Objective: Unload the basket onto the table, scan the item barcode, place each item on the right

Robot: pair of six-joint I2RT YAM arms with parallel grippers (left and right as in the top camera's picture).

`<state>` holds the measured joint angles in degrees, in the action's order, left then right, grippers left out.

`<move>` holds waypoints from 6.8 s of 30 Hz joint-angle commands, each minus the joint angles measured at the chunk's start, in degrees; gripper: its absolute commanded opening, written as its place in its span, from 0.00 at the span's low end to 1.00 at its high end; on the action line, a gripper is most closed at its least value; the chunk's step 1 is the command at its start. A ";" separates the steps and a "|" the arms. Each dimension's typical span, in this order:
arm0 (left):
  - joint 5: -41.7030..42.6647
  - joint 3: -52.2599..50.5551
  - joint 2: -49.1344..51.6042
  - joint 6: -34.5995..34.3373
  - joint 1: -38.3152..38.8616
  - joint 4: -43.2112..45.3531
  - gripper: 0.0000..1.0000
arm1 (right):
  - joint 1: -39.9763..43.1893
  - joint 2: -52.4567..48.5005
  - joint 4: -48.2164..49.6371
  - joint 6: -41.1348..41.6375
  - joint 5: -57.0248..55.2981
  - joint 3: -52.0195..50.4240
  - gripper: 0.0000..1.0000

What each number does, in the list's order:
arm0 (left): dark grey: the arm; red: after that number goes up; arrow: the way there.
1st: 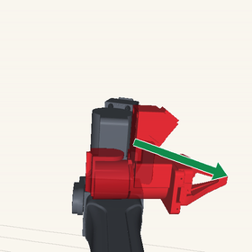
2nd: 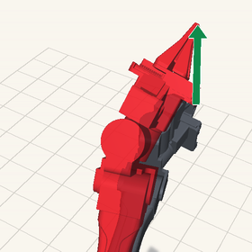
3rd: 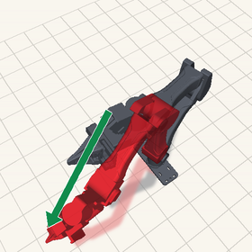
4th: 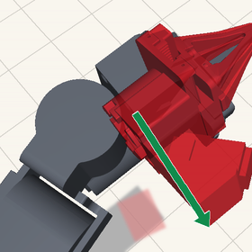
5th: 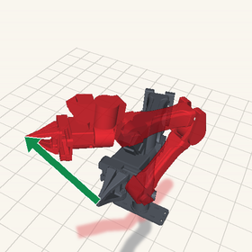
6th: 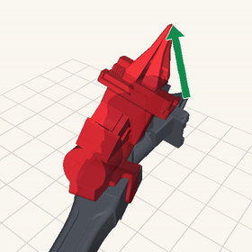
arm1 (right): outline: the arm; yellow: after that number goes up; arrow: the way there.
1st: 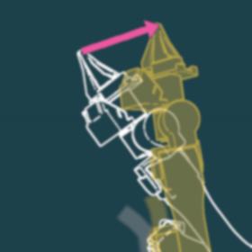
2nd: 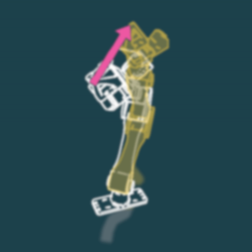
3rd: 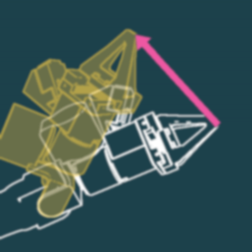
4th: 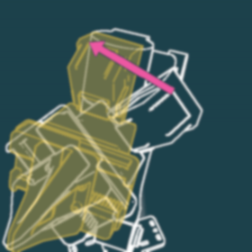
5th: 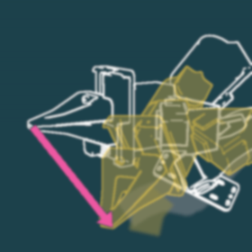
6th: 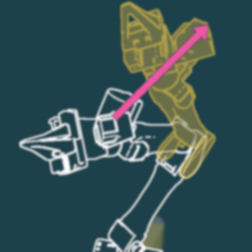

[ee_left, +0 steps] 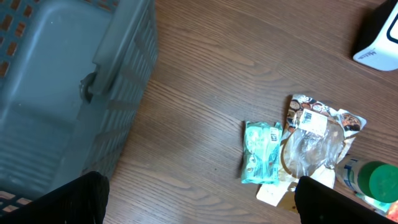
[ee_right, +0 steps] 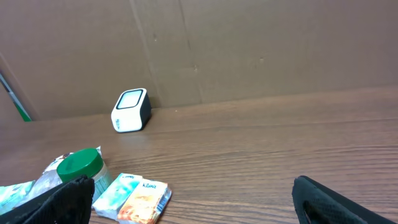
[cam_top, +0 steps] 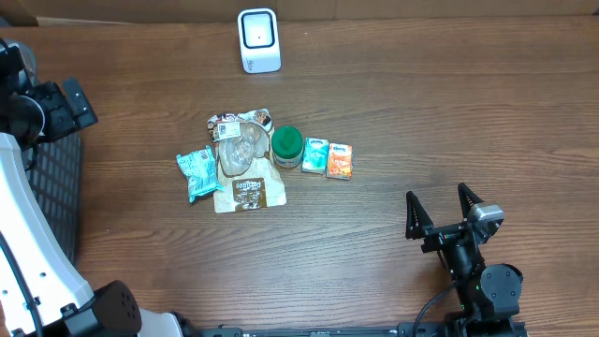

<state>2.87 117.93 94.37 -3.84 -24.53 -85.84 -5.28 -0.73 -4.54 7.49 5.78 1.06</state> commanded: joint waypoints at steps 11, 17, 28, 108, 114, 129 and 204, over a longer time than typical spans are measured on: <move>-0.94 1.05 0.13 1.29 -0.31 -0.07 0.99 | 0.11 0.57 0.28 0.22 0.31 -0.59 1.00; -0.94 1.05 0.13 1.29 -0.31 -0.07 0.99 | 0.11 0.57 0.20 0.00 -0.72 -0.59 1.00; -0.94 1.05 0.13 1.29 -0.20 -0.07 1.00 | 0.11 0.57 1.60 0.02 5.35 -0.57 1.00; -0.94 1.05 0.13 1.29 -0.20 -0.07 0.99 | -18.73 -109.31 -49.53 24.33 -0.35 83.27 0.28; -0.94 1.05 0.13 1.29 -0.20 -0.07 0.99 | -22.82 -111.54 -46.14 28.79 -1.70 80.98 0.18; -0.94 1.05 0.13 1.29 -0.20 -0.07 1.00 | -24.39 -111.60 -44.37 28.76 -2.56 79.01 0.18; -0.94 1.05 0.13 1.29 -0.20 -0.07 0.99 | -17.86 -121.09 -45.57 27.52 0.68 89.64 0.23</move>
<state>2.28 117.93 94.39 -3.84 -24.53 -85.82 -22.92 -122.26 -48.80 36.60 6.68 90.26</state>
